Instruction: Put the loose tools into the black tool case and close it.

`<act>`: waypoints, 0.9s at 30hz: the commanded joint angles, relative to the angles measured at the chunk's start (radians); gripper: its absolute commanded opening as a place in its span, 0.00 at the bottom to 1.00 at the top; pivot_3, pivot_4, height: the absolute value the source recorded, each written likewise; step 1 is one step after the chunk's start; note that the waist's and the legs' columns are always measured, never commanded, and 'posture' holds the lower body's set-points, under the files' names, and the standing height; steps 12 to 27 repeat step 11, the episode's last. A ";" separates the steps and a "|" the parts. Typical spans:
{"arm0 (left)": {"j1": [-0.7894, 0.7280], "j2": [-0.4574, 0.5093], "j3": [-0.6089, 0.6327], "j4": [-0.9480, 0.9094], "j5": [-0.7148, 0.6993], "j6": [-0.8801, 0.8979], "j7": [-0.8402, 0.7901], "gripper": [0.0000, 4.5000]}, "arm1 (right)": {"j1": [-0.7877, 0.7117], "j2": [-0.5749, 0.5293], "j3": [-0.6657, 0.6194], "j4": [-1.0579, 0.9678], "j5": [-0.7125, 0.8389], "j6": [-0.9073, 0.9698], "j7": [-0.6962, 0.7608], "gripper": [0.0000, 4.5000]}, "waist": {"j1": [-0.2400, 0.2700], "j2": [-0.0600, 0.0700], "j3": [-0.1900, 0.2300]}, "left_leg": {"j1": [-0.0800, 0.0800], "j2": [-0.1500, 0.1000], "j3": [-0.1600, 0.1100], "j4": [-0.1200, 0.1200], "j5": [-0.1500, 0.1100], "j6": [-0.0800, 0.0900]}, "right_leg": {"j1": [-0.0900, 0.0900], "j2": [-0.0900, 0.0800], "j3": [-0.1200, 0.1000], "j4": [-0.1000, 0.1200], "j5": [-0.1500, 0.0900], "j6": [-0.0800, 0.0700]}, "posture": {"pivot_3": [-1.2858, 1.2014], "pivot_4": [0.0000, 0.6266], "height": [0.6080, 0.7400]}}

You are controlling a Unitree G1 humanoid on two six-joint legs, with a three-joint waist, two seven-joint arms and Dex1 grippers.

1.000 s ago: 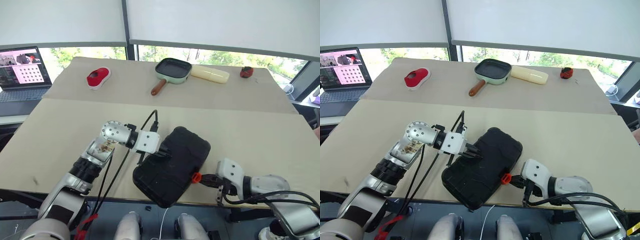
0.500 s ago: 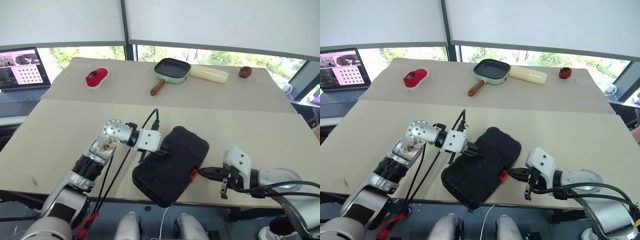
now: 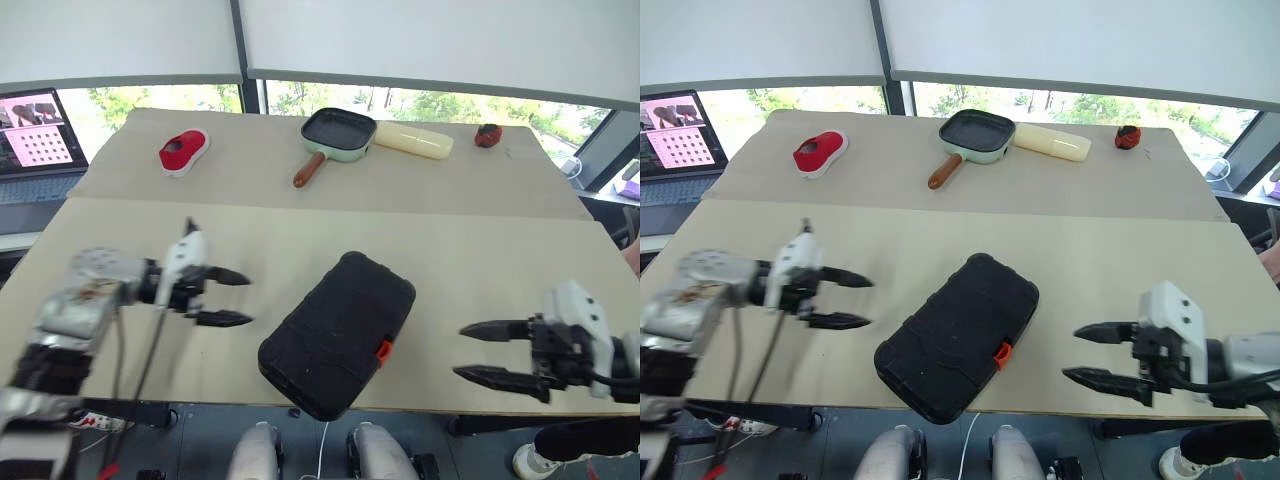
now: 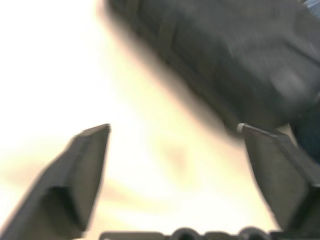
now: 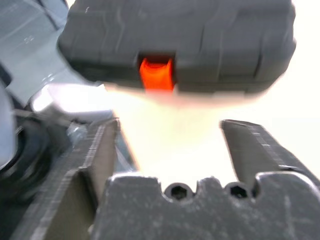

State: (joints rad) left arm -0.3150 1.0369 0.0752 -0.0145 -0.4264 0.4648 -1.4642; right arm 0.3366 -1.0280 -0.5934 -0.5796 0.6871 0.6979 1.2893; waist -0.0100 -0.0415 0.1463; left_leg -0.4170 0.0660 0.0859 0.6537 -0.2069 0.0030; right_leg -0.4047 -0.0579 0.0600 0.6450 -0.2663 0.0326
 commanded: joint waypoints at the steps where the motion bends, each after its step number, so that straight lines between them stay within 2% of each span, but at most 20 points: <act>1: 0.045 0.037 0.092 -0.049 -0.045 0.019 0.006 1.00 | 0.020 -0.002 -0.027 0.015 -0.037 -0.080 0.036 0.99 | 0.008 0.000 0.000 | 0.000 0.000 0.000 0.000 0.000 0.000 | 0.000 -0.001 0.000 0.000 -0.001 0.002 | 0.52 0.24 1.00; 7: 0.060 0.001 0.023 -0.104 0.023 -0.070 0.056 1.00 | 0.016 0.010 0.115 -0.009 -0.119 -0.150 -0.020 0.99 | 0.022 -0.002 0.001 | 0.000 0.000 0.003 0.000 0.000 -0.001 | 0.000 -0.002 0.000 -0.003 -0.006 0.002 | 0.52 0.24 1.00; 10: 0.072 -0.024 -0.026 -0.082 0.059 -0.129 0.056 1.00 | 0.026 0.028 0.155 -0.032 -0.140 -0.162 -0.056 0.99 | 0.021 -0.002 0.002 | -0.002 -0.001 0.004 0.000 0.000 -0.001 | -0.001 -0.001 0.000 -0.002 0.001 -0.001 | 0.52 0.24 1.00; 27: 0.068 -0.033 -0.035 -0.072 0.061 -0.126 0.062 1.00 | 0.033 0.037 0.160 -0.041 -0.142 -0.161 -0.069 0.99 | 0.021 -0.002 0.002 | -0.003 -0.001 0.004 0.000 0.000 -0.001 | -0.002 -0.001 0.000 -0.002 0.001 -0.001 | 0.52 0.24 1.00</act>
